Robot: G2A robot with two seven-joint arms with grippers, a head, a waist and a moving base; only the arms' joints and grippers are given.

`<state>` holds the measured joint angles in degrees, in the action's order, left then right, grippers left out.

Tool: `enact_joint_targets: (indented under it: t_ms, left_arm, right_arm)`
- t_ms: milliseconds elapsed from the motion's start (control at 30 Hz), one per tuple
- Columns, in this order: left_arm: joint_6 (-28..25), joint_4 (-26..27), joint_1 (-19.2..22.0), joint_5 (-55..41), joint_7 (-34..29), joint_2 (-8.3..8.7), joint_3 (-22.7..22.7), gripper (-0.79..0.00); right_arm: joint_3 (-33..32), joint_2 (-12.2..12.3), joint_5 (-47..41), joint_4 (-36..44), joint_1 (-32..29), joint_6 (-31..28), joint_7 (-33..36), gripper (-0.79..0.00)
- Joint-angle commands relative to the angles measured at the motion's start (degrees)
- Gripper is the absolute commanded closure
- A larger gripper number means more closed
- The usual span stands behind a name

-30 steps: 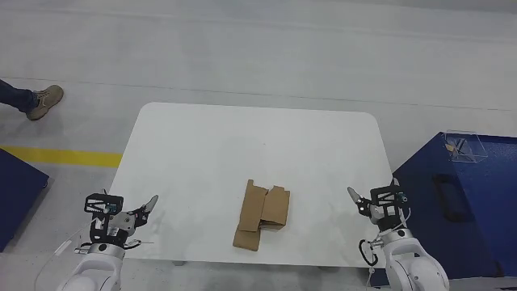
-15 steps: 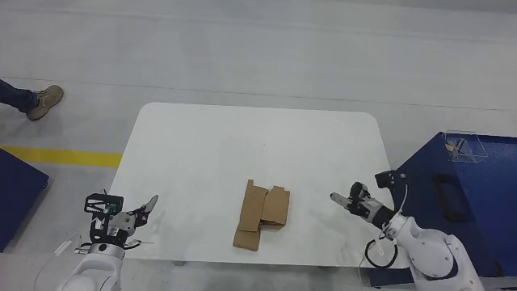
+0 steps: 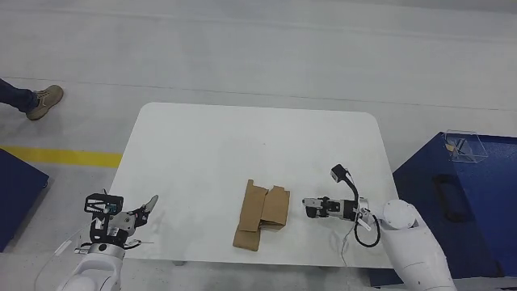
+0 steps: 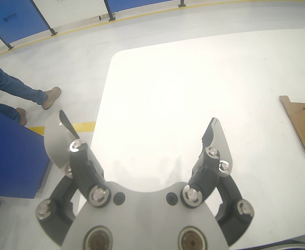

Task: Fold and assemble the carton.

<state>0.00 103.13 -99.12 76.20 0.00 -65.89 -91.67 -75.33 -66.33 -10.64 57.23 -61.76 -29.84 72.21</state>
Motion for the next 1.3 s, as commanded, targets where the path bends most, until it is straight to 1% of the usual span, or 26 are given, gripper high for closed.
enact_joint_targets:
  t_ms: [0, 67, 167, 200, 233, 267, 300, 367, 400, 467, 500, 533, 567, 667, 733, 767, 800, 867, 933, 967, 1033, 1133, 1267]
  left_arm:
    - [0.00, 0.00, 0.00, 0.00, 0.00, 0.00, 0.00, -0.785]
    - [0.00, 0.00, 0.00, 0.00, 0.00, 0.00, 0.00, -0.785]
    - [0.00, 0.00, 0.00, 0.00, 0.00, 0.00, 0.00, -0.785]
    - [0.00, 0.00, 0.00, 0.00, 0.00, 0.00, 0.00, -0.785]
    - [0.00, 0.00, 0.00, 0.00, 0.00, 0.00, 0.00, -0.785]
    - [0.00, 0.00, 0.00, 0.00, 0.00, 0.00, 0.00, -0.785]
    - [0.00, 0.00, 0.00, 0.00, 0.00, 0.00, 0.00, -0.785]
    - [0.00, 0.00, 0.00, 0.00, 0.00, 0.00, 0.00, -0.785]
    - [0.00, 0.00, 0.00, 0.00, 0.00, 0.00, 0.00, -0.785]
    - [0.00, 0.00, 0.00, 0.00, 0.00, 0.00, 0.00, -0.785]
    - [0.00, 0.00, 0.00, 0.00, 0.00, 0.00, 0.00, -0.785]
    - [0.00, 0.00, 0.00, 0.00, 0.00, 0.00, 0.00, -0.785]
    - [0.00, 0.00, 0.00, 0.00, 0.00, 0.00, 0.00, -0.785]
    - [0.00, 0.00, 0.00, 0.00, 0.00, 0.00, 0.00, -0.785]
    - [0.00, 0.00, 0.00, 0.00, 0.00, 0.00, 0.00, -0.785]
    - [0.00, 0.00, 0.00, 0.00, 0.00, 0.00, 0.00, -0.785]
    - [0.00, 0.00, 0.00, 0.00, 0.00, 0.00, 0.00, -0.785]
    - [0.00, 0.00, 0.00, 0.00, 0.00, 0.00, 0.00, -0.785]
    - [0.00, 0.00, 0.00, 0.00, 0.00, 0.00, 0.00, -0.785]
    - [0.00, 0.00, 0.00, 0.00, 0.00, 0.00, 0.00, -0.785]
    - [0.00, 0.00, 0.00, 0.00, 0.00, 0.00, 0.00, -0.785]
    - [0.00, 0.00, 0.00, 0.00, 0.00, 0.00, 0.00, -0.785]
    - [0.00, 0.00, 0.00, 0.00, 0.00, 0.00, 0.00, -0.785]
  right_arm:
    - [2.44, -0.56, -0.29, -2.01, 1.28, -0.27, 0.08, -0.785]
    - [4.69, -1.20, -0.50, -4.69, 2.88, -0.69, -0.27, -0.785]
    - [7.75, -2.32, -2.54, -9.40, 5.81, 0.74, 0.70, -0.785]
    - [9.15, -2.87, -2.99, -11.81, 7.37, 1.34, 0.94, -0.720]
    - [10.08, -3.31, -3.81, -13.23, 8.28, 1.35, 1.23, -0.566]
    - [10.92, -3.71, -4.29, -14.64, 9.10, 1.28, 1.27, -0.539]
    - [11.77, -4.11, -4.41, -15.95, 9.86, 1.25, 0.92, -0.570]
    - [13.65, -4.90, -3.21, -18.17, 11.30, 1.09, -0.82, -0.591]
    - [14.54, -5.33, -2.87, -19.12, 11.91, 0.90, -1.56, -0.566]
    - [15.77, -6.05, -2.91, -21.36, 13.08, 0.08, -2.60, -0.554]
    - [16.34, -6.43, -3.20, -22.24, 13.55, -0.21, -2.83, -0.499]
    - [16.85, -6.78, -3.48, -23.08, 14.01, -0.61, -2.84, -0.462]
    - [17.34, -7.09, -3.49, -23.96, 14.50, -1.02, -3.00, -0.462]
    - [18.78, -8.00, -2.92, -26.40, 15.90, -1.75, -4.42, -0.391]
    - [19.95, -8.68, -1.81, -28.16, 16.88, -0.22, -6.26, -0.385]
    - [20.33, -9.12, -2.70, -28.52, 17.14, 0.34, -5.73, -0.280]
    - [20.47, -9.44, -3.76, -29.07, 17.43, 0.17, -4.79, 0.000]
    - [20.68, -9.79, -4.26, -30.33, 18.16, -1.65, -4.27, 0.000]
    - [20.62, -9.93, -5.32, -30.62, 18.50, -4.04, -2.08, 0.000]
    - [20.49, -9.82, -5.65, -30.34, 18.84, -4.57, -2.34, 0.000]
    - [20.13, -9.44, -7.05, -28.95, 19.01, -3.60, -1.36, 0.000]
    - [17.71, -7.26, -11.06, -21.99, 19.23, -0.06, 2.18, 0.000]
    - [13.12, -3.38, -13.35, -7.29, 16.72, 3.40, 5.65, 0.000]
